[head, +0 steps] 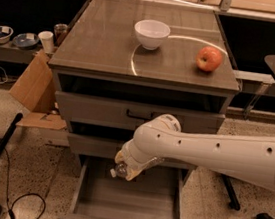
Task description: Pick water bottle from bottom drawer and place on counter
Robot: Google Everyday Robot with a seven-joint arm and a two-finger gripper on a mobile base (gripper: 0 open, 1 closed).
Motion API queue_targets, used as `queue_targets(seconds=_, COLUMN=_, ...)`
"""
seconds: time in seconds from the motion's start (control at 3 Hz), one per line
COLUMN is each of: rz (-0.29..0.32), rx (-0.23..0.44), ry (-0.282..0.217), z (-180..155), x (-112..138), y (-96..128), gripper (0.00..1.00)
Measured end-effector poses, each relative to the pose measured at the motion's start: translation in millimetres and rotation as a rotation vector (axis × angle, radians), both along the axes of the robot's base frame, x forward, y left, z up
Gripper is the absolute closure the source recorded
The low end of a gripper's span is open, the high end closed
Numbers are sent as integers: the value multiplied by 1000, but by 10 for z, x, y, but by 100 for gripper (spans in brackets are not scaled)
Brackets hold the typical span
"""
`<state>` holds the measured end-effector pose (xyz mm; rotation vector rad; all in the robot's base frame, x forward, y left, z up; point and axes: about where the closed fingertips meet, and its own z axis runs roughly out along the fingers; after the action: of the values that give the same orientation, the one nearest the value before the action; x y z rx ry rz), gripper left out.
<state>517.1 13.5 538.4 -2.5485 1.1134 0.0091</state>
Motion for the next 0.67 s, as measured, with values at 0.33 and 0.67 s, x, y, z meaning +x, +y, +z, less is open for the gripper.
queue_targets(seconds=0.33, rz=1, rx=0, ry=-1, z=-2, x=0, y=1, gripper=100)
queue_targets(seconds=0.67, rz=10, rx=15, ry=1, z=-30, x=-18, y=32, gripper=100)
